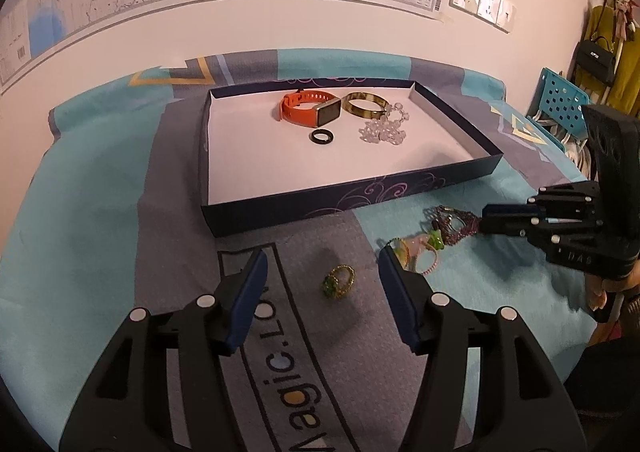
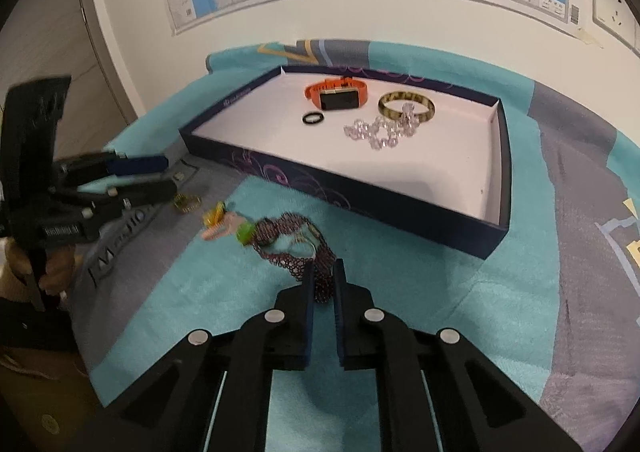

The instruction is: Organize jewelry

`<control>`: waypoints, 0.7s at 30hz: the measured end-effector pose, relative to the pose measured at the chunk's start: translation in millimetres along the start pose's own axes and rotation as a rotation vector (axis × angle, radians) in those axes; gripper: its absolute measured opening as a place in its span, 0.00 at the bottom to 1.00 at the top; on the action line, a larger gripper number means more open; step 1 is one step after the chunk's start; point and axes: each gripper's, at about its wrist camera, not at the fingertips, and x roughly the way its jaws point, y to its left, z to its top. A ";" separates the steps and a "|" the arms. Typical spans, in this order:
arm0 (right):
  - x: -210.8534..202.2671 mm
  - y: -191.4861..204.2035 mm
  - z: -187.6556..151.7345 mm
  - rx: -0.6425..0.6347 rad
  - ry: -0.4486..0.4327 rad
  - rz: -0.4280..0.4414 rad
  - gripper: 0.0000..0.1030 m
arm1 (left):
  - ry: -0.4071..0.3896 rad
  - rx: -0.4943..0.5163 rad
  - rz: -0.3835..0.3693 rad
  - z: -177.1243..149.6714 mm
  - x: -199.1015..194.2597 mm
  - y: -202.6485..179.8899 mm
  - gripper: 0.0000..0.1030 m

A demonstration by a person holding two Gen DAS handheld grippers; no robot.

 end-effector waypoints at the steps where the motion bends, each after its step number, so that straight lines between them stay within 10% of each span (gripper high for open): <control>1: -2.2 0.5 1.7 0.001 -0.012 0.005 0.07 | 0.000 0.003 -0.003 -0.5 -0.2 -0.6 0.56; 21: -41.1 -6.2 18.4 0.038 -0.143 0.029 0.00 | 0.043 0.072 -0.047 -7.8 8.5 -12.5 0.51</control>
